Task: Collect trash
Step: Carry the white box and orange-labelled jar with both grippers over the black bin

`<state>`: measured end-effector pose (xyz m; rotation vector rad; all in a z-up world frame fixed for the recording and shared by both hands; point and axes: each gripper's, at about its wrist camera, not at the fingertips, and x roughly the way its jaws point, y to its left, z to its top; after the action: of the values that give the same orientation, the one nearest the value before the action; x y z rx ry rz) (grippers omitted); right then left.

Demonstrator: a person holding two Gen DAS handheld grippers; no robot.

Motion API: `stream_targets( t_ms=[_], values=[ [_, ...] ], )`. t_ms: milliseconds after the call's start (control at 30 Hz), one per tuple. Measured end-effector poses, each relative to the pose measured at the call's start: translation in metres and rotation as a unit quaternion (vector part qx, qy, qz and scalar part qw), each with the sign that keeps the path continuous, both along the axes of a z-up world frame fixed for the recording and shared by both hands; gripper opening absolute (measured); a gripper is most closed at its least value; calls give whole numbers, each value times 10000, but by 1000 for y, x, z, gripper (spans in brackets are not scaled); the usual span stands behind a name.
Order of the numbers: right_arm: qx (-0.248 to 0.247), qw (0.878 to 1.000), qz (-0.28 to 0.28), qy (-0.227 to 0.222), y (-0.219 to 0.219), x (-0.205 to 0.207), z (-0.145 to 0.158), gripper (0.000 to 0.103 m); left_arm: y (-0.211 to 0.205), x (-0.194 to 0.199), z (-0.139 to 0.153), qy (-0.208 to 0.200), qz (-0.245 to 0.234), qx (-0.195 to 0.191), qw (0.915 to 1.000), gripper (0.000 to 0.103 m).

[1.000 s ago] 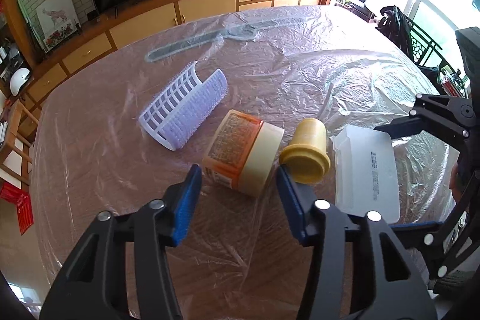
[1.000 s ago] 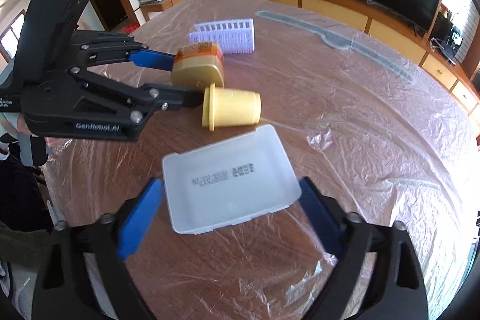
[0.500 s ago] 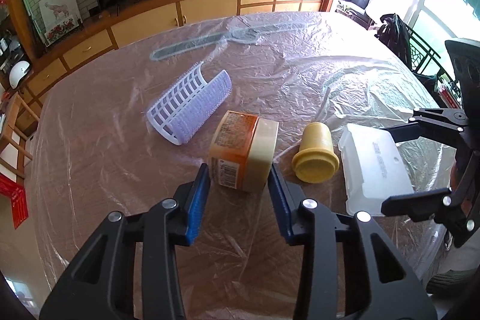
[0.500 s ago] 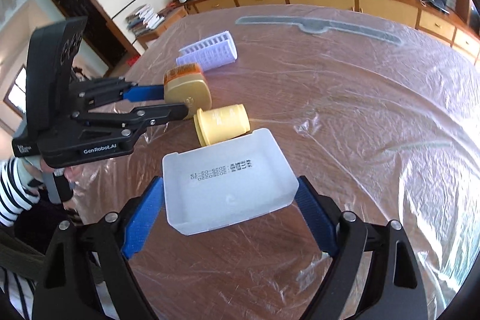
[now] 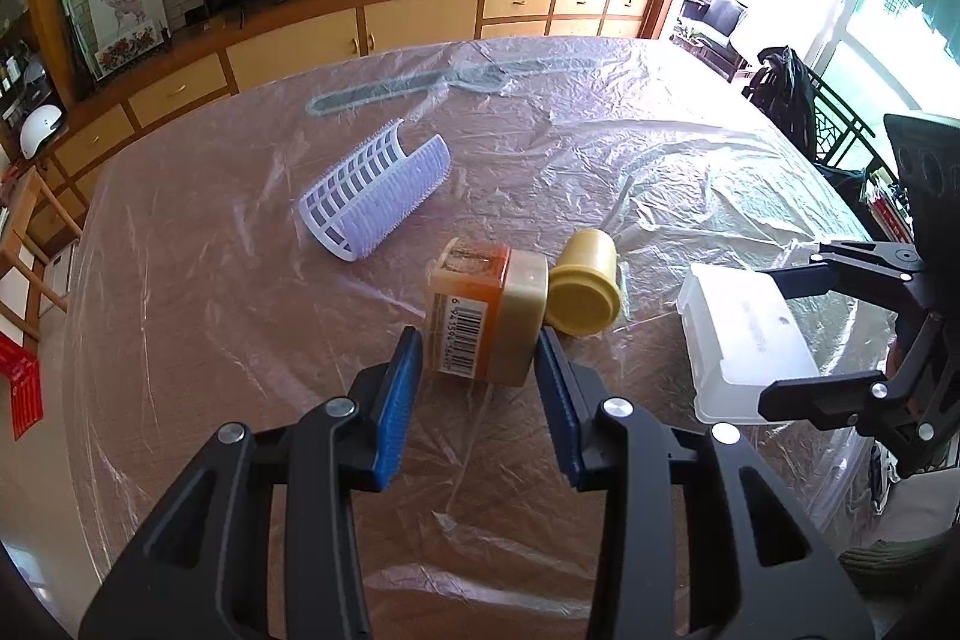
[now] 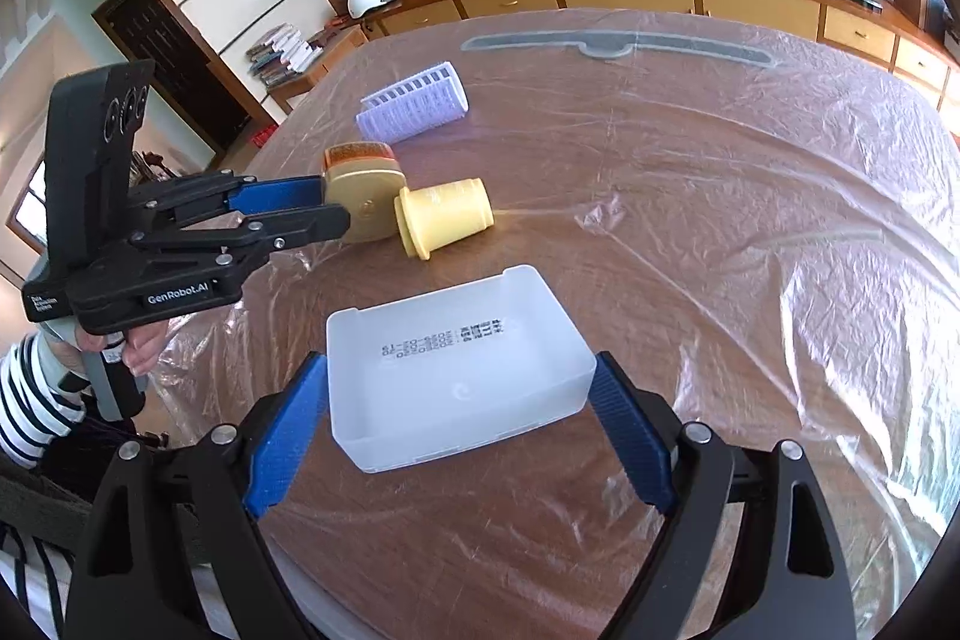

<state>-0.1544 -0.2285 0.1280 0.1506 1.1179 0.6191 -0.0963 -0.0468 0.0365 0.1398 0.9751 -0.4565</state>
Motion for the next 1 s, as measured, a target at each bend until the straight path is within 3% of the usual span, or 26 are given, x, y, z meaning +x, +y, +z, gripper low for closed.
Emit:
stream_targets(
  t_ms=[267,667,867,1000],
  values=[
    [1042,9918,-582,456,-29,0,-3,85,3,-13,7,-28,62,-131,9999,40],
    [1063,9909,-682,472,-35,-17,-1,85,4,-27,10,-51,236,-275,9993,39],
    [1028,9915,-656,445,-34,-24,0,85,-1,-29,10,-140,152,-115,9997,40],
    [1004,9919,-632,459,-33,-29,-1,85,-7,-22,-1,56,85,-1,9999,40]
  ],
)
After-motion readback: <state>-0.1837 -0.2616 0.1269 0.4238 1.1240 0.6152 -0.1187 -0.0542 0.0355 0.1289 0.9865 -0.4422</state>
